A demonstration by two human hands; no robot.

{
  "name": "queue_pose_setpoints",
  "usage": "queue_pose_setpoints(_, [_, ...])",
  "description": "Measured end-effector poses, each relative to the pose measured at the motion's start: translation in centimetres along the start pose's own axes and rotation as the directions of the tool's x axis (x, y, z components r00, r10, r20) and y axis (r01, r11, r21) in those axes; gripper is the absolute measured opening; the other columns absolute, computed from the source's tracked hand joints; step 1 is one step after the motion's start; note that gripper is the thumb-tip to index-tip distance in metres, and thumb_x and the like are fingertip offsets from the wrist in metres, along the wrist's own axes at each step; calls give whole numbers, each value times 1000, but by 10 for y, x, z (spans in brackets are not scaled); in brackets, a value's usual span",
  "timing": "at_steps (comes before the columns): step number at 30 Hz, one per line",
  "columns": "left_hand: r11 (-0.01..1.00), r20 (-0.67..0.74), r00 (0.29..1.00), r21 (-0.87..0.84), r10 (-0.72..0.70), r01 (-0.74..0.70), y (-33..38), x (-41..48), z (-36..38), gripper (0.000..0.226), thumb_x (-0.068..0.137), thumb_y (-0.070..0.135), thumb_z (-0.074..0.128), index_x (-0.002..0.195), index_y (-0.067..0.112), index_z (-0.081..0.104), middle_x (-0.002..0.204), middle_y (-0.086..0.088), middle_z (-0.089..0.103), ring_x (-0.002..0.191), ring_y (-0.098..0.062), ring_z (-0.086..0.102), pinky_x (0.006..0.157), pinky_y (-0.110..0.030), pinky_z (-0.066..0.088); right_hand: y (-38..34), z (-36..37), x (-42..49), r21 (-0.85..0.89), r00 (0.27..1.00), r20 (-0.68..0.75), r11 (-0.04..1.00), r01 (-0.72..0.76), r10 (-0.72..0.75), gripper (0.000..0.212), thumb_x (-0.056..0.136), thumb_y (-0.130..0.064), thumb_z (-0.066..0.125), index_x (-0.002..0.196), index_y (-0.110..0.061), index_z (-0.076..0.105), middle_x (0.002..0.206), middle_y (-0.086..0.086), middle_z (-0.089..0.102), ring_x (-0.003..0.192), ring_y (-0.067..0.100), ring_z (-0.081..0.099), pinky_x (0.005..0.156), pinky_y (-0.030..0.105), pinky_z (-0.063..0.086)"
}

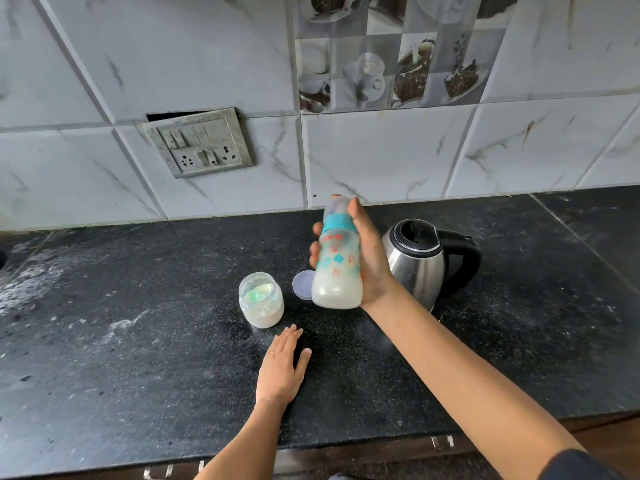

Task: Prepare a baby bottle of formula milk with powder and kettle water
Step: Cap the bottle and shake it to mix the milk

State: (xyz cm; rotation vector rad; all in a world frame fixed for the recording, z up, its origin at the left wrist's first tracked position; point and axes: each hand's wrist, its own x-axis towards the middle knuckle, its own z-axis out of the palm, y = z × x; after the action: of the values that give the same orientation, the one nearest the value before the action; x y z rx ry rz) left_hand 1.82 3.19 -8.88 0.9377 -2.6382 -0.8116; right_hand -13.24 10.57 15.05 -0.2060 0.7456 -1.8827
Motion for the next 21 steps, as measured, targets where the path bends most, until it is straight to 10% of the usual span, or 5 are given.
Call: queue_pose_setpoints(21, [1000,-8,1000,8,5,-5,-1,-1,3,48,97,44,43,141,25,40,152,10,31,142,-7,22,116,-23,13,-7,-6,3,149,997,-74,988,45,-34,51,88,-58,48,76,-9,57,65,2,59,50,15,60,50,22,52])
